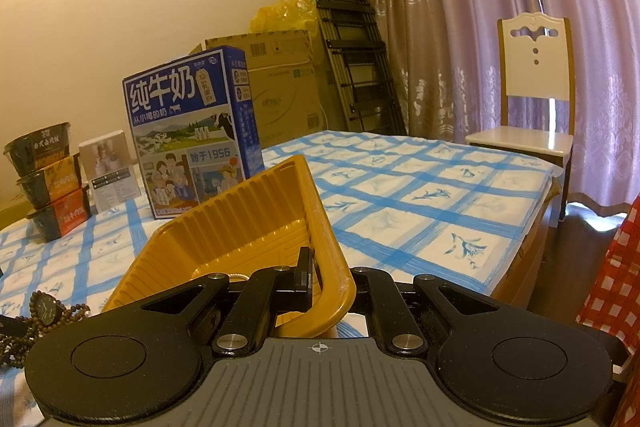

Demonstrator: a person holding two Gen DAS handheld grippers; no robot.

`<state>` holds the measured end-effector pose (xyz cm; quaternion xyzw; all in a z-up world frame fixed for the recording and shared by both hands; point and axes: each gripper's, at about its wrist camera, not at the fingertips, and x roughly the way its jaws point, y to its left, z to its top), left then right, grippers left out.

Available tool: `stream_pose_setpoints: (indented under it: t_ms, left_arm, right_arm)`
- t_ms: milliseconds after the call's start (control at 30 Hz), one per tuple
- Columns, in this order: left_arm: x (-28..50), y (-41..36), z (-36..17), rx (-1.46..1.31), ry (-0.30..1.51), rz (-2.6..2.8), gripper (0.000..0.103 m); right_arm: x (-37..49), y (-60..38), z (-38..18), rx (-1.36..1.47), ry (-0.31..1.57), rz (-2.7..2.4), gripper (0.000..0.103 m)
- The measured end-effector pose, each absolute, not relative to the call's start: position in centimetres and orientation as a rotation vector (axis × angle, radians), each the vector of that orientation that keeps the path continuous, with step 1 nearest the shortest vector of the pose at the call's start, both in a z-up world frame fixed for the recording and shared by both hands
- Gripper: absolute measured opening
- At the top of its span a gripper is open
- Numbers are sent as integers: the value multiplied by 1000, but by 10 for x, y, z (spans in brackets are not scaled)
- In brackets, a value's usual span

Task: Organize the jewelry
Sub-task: 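Move the open left tool back to the bead pile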

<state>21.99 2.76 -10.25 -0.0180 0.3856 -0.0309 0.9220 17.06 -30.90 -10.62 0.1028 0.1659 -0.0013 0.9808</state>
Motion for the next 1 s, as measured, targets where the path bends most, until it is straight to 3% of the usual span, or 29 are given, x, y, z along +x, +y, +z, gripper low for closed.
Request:
stream_pose_setpoints:
  t_ms: [733,1000]
  left_arm:
    - [278,0,-140,-7,849,-90,7]
    - [262,15,-106,-66,789,-124,6]
  right_arm:
    - [171,-309,-107,209,335,-2,7]
    - [170,-309,-108,212,337,-3,7]
